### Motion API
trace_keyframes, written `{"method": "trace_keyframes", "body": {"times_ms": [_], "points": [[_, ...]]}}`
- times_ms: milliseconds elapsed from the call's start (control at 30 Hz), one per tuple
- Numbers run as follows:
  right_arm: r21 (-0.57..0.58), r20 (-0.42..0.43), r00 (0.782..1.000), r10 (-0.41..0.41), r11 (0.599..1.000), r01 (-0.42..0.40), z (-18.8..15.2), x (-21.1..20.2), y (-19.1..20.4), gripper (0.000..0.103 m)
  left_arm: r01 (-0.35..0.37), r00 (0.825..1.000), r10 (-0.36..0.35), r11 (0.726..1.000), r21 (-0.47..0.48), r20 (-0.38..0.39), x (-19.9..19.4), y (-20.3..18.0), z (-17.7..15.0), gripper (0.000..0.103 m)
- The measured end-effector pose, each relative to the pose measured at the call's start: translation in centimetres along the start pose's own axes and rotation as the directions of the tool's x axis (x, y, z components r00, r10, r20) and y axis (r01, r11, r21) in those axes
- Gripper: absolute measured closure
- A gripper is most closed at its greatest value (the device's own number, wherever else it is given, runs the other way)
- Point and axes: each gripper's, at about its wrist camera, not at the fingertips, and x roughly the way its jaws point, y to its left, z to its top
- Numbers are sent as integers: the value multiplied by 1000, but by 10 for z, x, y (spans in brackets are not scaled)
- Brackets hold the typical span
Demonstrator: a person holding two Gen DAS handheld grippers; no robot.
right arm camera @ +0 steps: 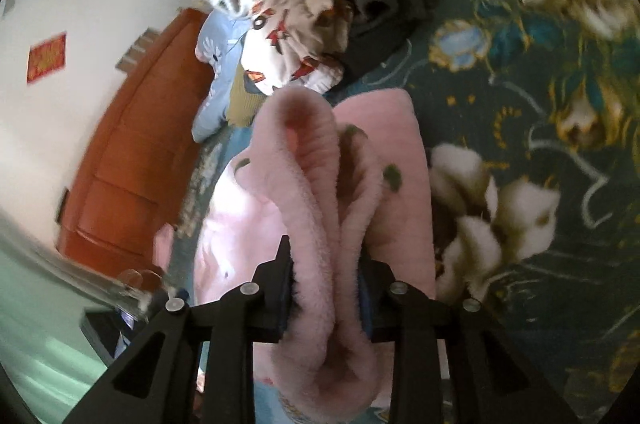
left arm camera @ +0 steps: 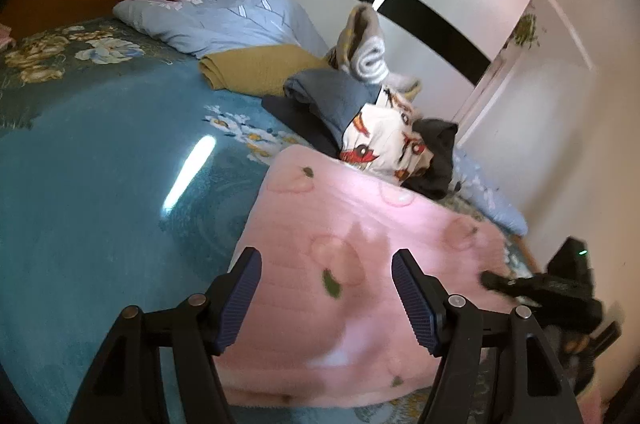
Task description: Fold clothes
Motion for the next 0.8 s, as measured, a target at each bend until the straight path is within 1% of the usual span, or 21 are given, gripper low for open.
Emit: {"method": "trace_keyframes", "body": {"times_ms": [67, 100, 167, 233, 267, 333, 400, 467, 500, 567, 600, 667, 700, 800], "points": [[-22, 22, 999, -29, 999, 30, 3, -9, 3, 70, -21, 999, 21, 1000, 1, -28, 6, 4, -6, 32], [-29, 38, 998, -45, 999, 46, 5, -13, 5, 68, -31, 999, 31, 1000, 2, -41, 9, 6, -9, 32], [-30, 87, 992, -88, 995, 91, 11, -25, 4, 66, -37, 998, 37, 999, -8, -56, 13, 10, -15, 32], [-45, 134, 982, -132, 989, 139, 17, -32, 9, 66, -39, 998, 39, 999, 8, -50, 13, 4, -12, 32], [-69, 148, 979, -137, 987, 148, 18, -33, 15, 65, -34, 998, 35, 999, 20, -43, 12, -1, -9, 32], [-142, 159, 981, -112, 981, 135, 20, -33, 36, 64, -15, 999, 17, 999, 51, -30, 11, -11, -2, 32], [-227, 149, 986, -72, 968, 105, 18, -26, 61, 64, 5, 1000, -3, 996, 89, -25, 12, -23, 2, 31], [-326, 132, 990, -42, 942, 83, 15, -13, 85, 60, 12, 999, -8, 992, 122, -34, 16, -32, 2, 31], [-364, 127, 991, -52, 926, 95, 13, -5, 93, 59, 8, 999, -2, 991, 132, -45, 20, -33, 0, 31], [-385, 130, 988, -87, 913, 131, 13, 7, 94, 59, 6, 997, 4, 992, 123, -82, 29, -31, -6, 31], [-387, 132, 986, -104, 910, 148, 13, 12, 92, 59, 7, 996, 4, 993, 115, -94, 32, -29, -9, 32], [-347, 140, 981, -132, 922, 174, 18, 19, 77, 59, 8, 993, 3, 995, 100, -116, 38, -24, -15, 32], [-318, 130, 982, -139, 932, 174, 22, 22, 67, 59, 4, 993, 9, 994, 105, -121, 40, -24, -16, 32], [-199, 51, 988, -144, 968, 151, 34, 38, 34, 59, -10, 990, 26, 993, 122, -138, 45, -25, -18, 32]]}}
